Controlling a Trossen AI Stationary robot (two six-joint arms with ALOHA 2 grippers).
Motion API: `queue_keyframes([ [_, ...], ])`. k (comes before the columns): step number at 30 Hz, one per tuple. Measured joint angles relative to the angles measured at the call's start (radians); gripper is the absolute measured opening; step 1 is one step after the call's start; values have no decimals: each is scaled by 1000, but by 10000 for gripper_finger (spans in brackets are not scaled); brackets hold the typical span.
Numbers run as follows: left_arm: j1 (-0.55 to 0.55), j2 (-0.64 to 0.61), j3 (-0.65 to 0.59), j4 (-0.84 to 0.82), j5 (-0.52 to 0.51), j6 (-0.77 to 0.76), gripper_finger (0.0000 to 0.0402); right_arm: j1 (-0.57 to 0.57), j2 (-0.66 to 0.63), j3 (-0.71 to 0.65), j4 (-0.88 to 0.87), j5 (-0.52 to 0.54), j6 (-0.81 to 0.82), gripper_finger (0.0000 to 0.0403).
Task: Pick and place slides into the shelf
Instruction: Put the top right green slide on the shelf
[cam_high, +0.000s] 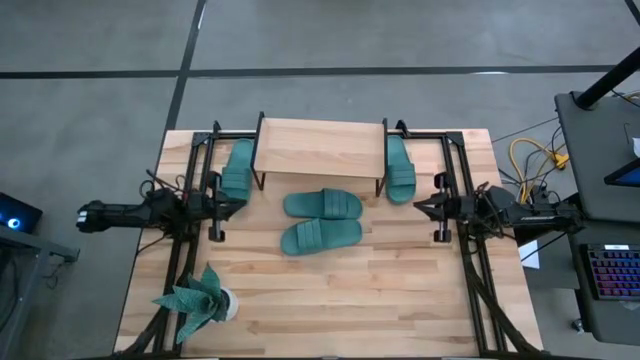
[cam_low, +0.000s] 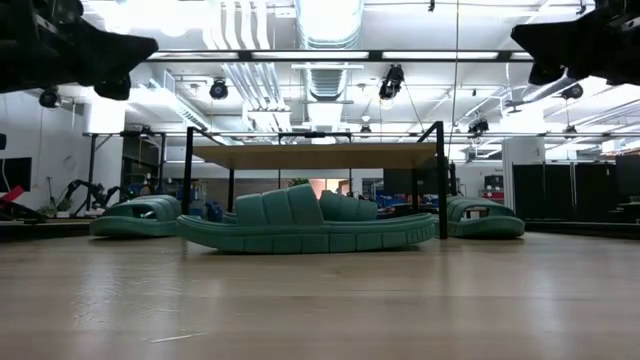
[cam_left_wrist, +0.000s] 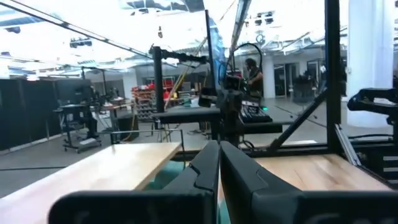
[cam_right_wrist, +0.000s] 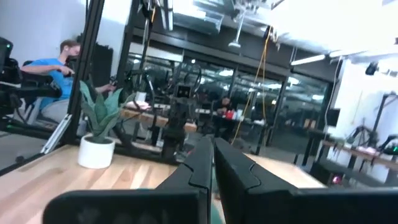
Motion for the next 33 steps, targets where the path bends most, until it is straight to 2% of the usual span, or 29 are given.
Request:
queue_keyframes([
  [4, 0, 12, 0, 74, 0, 18, 0, 0, 1, 0, 36, 0, -63, 9],
  [9, 0, 55, 12, 238, 0, 82, 0, 0, 17, 1, 189, 2, -119, 14],
  [15, 0, 190, 106, 230, 22, 157, 2, 0, 64, 3, 269, 100, -192, 62],
  [18, 0, 291, 173, 235, 13, 186, 26, 0, 108, 33, 258, 132, -209, 101],
  [25, 1, 487, 315, 236, -55, 239, 120, 0, 263, 146, 255, 132, -241, 181],
  [29, 1, 560, 347, 231, -129, 238, 145, 0, 350, 213, 223, 132, -244, 197],
  [33, 2, 576, 357, 221, -146, 237, 151, 0, 412, 327, 6, 132, -291, 198],
])
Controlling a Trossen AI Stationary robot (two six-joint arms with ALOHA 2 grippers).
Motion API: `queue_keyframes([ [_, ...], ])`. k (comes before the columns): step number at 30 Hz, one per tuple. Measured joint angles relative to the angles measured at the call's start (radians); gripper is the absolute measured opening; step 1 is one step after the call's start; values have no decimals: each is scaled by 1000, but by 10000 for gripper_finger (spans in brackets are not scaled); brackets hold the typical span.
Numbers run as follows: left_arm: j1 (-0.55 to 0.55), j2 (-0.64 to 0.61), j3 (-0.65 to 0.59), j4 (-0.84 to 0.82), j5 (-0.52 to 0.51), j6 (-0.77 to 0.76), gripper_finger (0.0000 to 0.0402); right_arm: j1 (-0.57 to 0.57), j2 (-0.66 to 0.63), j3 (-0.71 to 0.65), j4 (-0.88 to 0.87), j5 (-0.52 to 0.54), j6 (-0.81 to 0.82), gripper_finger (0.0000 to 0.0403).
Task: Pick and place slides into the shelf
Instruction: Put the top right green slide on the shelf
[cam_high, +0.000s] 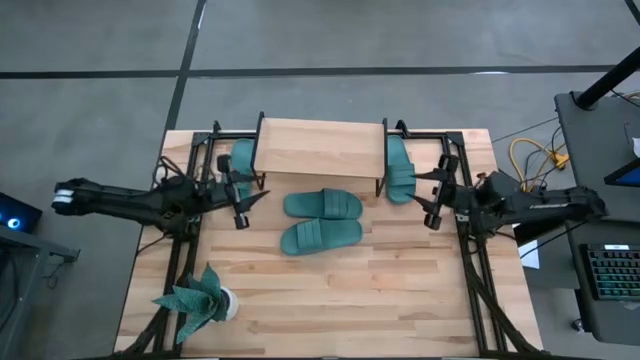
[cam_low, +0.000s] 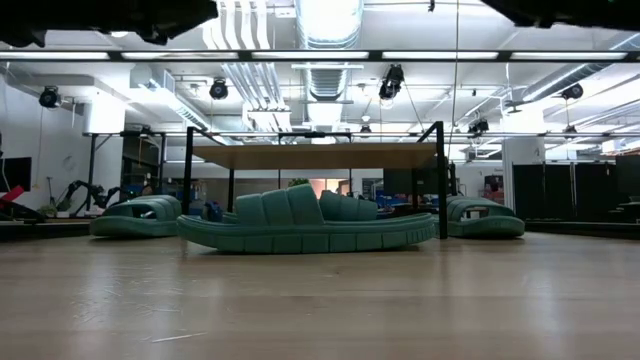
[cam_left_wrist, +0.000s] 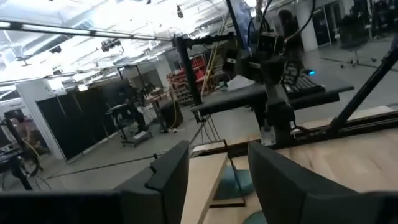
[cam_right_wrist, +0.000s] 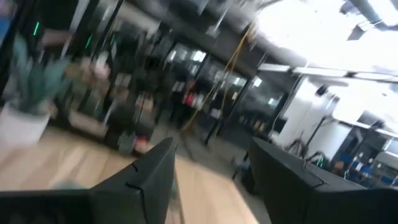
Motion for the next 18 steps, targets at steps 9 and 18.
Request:
queue_keyframes([
  [9, 0, -38, -18, 8, -4, -3, 151, 0, 174, 299, -349, 5, 140, 188],
  [18, 0, -42, -70, -63, -7, -5, 151, 0, 351, 525, -665, 141, 281, 179],
])
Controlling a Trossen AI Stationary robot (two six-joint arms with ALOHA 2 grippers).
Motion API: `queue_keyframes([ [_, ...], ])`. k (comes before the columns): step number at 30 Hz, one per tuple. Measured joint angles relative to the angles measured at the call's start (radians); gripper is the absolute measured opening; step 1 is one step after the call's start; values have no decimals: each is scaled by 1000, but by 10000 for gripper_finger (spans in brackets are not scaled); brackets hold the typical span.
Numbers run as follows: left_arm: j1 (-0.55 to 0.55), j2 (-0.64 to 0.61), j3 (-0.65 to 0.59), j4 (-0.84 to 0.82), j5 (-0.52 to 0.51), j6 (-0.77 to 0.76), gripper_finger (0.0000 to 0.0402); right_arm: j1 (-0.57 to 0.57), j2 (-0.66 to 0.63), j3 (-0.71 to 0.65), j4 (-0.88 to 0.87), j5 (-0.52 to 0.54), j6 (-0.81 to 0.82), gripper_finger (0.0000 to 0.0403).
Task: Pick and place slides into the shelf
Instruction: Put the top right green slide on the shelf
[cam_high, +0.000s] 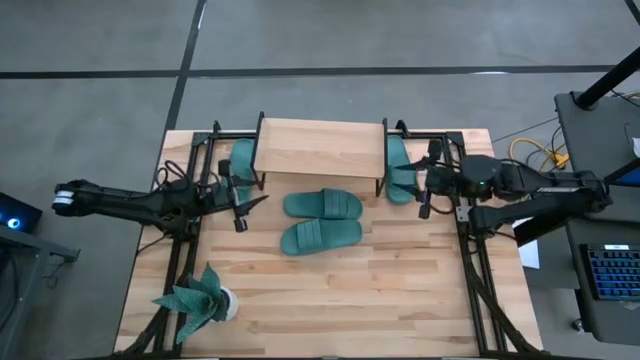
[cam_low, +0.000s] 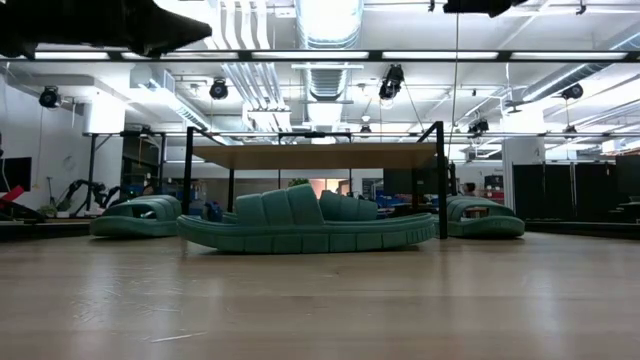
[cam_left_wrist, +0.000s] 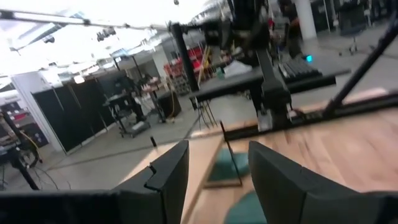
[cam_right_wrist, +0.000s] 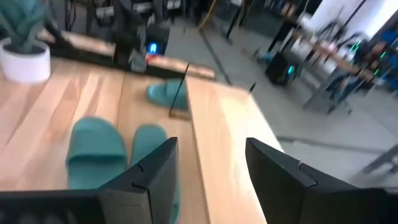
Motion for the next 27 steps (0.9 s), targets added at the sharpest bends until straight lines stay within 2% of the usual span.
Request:
queue_keyframes([
  [5, 0, -8, 0, -73, 0, -17, 151, 0, 98, 111, -166, 4, 58, 175],
  [14, -1, -39, 0, -104, -4, -28, 151, 0, 270, 249, -560, 153, 300, 175],
  [19, -1, -44, 0, -118, -4, -28, 151, 0, 334, 191, -662, 239, 403, 175],
  [27, 0, -41, 0, -116, -4, -27, 151, 31, 337, 26, -626, 336, 443, 175],
])
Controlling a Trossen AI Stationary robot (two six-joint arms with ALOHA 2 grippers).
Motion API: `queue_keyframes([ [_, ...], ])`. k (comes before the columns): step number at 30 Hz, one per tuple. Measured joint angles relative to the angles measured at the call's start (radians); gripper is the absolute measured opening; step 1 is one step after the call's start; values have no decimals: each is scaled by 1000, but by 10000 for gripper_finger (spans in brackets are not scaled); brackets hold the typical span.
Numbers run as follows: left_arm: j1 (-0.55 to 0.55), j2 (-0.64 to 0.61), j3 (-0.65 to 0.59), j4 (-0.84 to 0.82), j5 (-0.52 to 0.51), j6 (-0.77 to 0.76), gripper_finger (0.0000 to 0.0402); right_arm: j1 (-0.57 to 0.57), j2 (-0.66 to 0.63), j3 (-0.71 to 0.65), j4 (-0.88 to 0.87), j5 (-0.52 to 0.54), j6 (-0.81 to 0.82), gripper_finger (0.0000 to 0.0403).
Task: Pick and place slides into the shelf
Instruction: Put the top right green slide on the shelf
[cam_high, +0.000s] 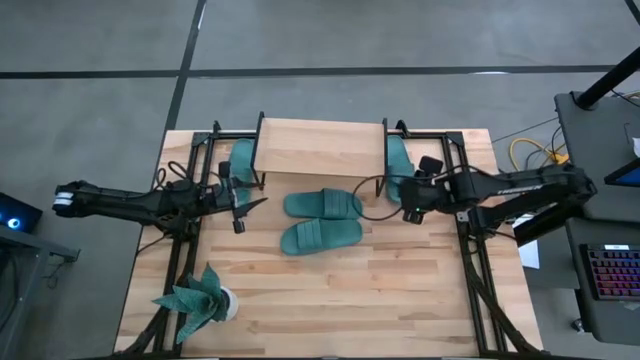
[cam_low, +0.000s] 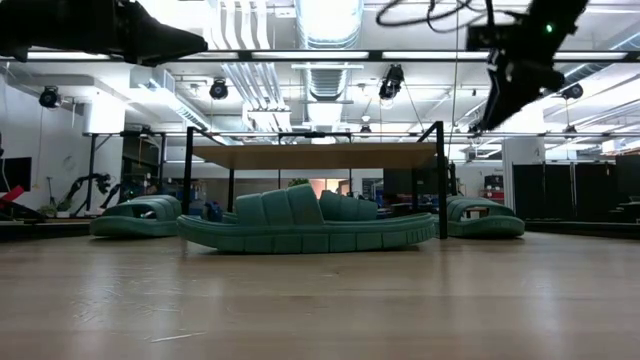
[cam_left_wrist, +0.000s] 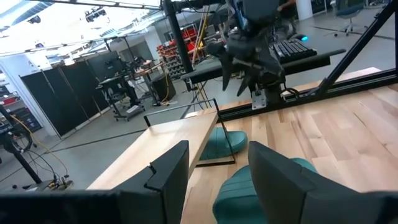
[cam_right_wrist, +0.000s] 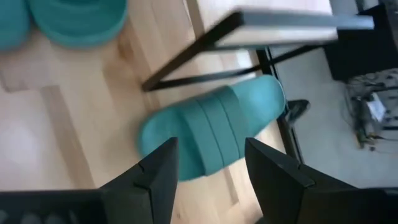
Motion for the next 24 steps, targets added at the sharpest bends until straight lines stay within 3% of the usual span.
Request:
queue_keyframes([
  [6, 0, 1, 0, -2, 0, 0, 151, 55, -42, -127, 97, 122, 27, 169],
  [13, 1, 4, 0, 3, 0, 1, 151, 106, 20, -118, 112, 143, 31, 160],
  [24, 0, 12, 0, -3, 0, 3, 151, 109, 97, -117, 123, 22, -19, 160],
])
